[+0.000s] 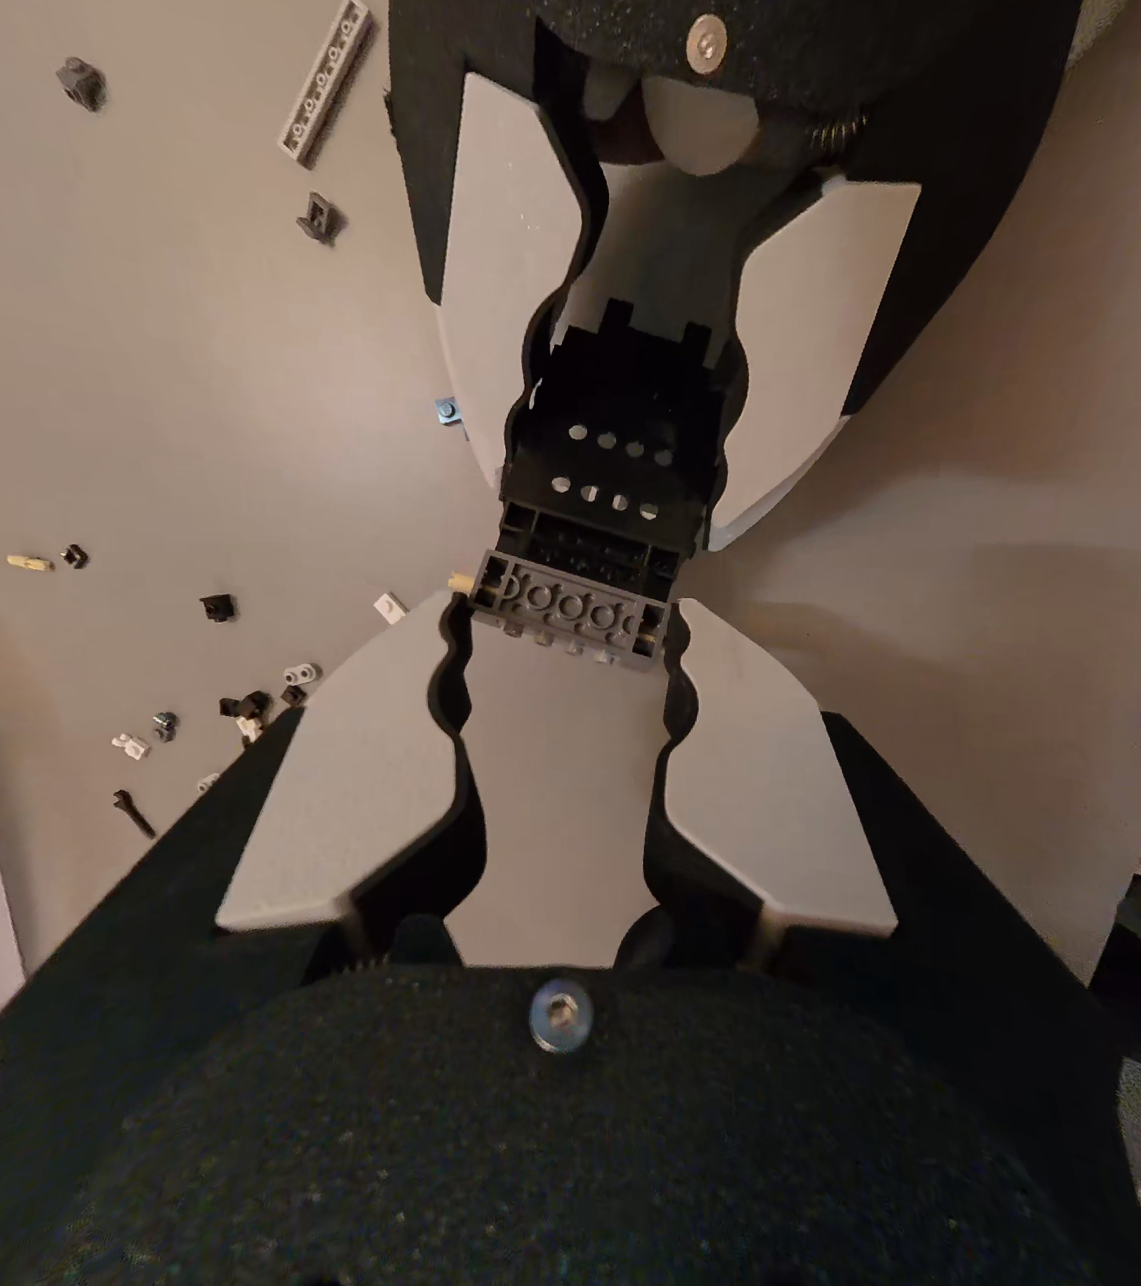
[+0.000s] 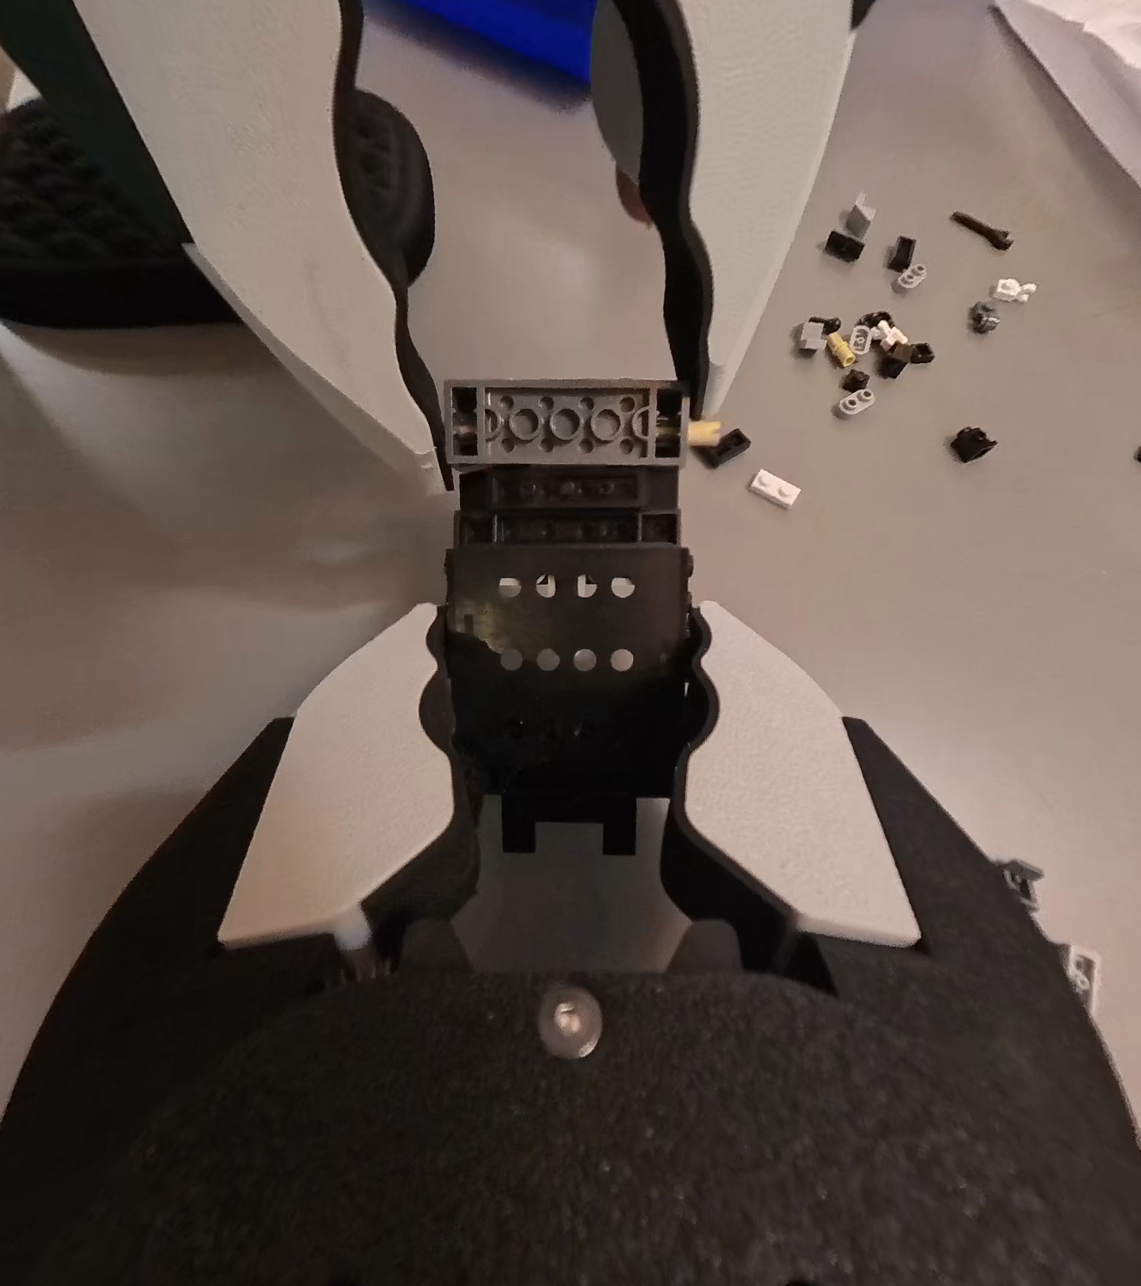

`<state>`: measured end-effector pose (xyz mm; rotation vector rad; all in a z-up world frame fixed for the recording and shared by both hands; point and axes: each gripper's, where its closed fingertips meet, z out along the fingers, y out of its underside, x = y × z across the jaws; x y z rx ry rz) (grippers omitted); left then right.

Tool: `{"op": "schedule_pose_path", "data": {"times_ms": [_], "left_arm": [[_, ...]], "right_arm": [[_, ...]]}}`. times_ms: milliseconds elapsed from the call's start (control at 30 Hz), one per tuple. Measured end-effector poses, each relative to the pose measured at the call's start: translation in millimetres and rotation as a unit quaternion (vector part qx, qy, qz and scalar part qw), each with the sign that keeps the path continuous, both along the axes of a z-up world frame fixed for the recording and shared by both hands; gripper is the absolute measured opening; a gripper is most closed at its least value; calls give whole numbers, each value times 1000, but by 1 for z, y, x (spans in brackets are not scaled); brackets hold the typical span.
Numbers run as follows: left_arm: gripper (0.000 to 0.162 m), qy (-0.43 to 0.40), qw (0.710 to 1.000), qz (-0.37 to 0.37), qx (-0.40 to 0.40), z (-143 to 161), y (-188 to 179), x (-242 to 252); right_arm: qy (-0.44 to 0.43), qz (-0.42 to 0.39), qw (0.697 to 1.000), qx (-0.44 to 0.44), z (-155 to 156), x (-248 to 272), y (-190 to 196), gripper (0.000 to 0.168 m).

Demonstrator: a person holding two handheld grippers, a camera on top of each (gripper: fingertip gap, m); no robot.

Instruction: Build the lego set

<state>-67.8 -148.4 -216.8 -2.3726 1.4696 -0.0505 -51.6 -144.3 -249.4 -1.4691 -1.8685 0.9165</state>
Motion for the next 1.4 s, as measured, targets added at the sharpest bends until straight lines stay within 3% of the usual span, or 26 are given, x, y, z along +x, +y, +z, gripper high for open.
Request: {"op": "schedule_pose_path", "data": {"times_ms": [367, 533, 633, 767, 833, 1000, 1200, 1400], "left_arm": [[66, -29, 999, 2, 19, 23, 2, 2], [70, -146, 987, 63, -15, 45, 0, 7], [63, -271, 942, 183, -73, 47, 8, -1], [52, -428, 824, 318, -189, 39, 18, -1], [47, -443, 807, 327, -213, 30, 17, 3], [18, -438, 811, 322, -217, 21, 20, 12], [16, -457, 806, 311, -212, 25, 23, 13], [14, -492, 802, 288, -179, 34, 23, 13]], "right_arm": [[62, 1, 998, -26, 18, -5, -1, 64], [72, -7, 997, -19, 22, -5, 2, 63], [77, -18, 997, 7, 24, -5, 8, 64], [72, -25, 996, 42, 20, -6, 10, 63], [68, -27, 996, 51, 19, -6, 11, 64], [62, -31, 995, 66, 17, -6, 12, 64], [77, -49, 990, 109, 23, -6, 18, 64], [104, -69, 970, 208, 35, -6, 25, 63]]}}
